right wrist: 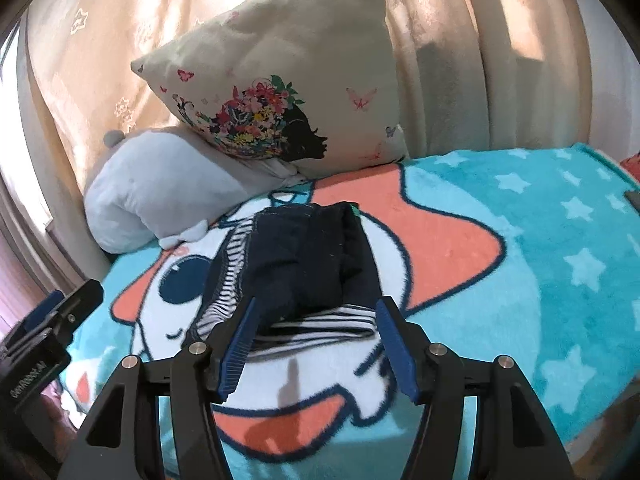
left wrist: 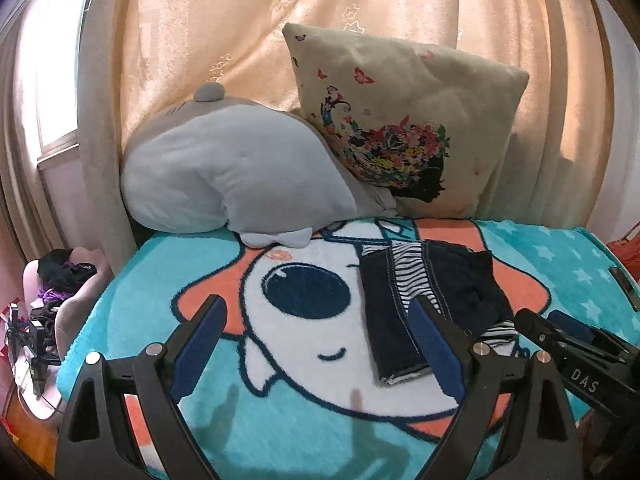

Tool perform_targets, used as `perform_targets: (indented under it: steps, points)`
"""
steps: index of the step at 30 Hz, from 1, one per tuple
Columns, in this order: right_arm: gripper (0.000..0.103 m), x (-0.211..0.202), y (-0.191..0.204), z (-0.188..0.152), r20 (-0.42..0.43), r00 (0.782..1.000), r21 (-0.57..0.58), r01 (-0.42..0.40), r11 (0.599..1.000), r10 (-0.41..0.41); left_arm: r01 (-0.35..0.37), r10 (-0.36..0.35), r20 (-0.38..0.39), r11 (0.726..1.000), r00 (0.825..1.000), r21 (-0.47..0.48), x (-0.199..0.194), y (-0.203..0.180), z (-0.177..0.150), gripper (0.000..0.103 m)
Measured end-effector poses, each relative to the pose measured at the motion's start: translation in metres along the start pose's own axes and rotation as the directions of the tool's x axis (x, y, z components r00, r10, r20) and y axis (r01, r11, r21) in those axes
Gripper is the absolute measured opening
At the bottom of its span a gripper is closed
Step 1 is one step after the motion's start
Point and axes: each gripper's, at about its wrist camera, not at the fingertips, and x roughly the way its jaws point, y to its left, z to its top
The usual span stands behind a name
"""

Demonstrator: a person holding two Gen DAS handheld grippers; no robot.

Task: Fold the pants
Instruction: 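Release the pants and raise both grippers above the stack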

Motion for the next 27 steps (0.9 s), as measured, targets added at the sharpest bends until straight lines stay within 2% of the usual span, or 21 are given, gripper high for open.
perform_targets:
  steps: [8, 27]
  points:
    - [0.069, -0.007, 0.002, -0.003, 0.018, 0.999, -0.036, 0.040, 0.999, -0.039, 0.004, -0.004, 0.003, 1.000, 1.000, 0.002, -0.002, -0.001, 0.000, 0.092]
    - [0.072, 0.004, 0.008, -0.012, -0.002, 0.996, -0.069, 0.086, 0.994, -0.087, 0.036, -0.036, -0.075, 0.999, 0.996, -0.006, 0.018, -0.001, -0.010, 0.092]
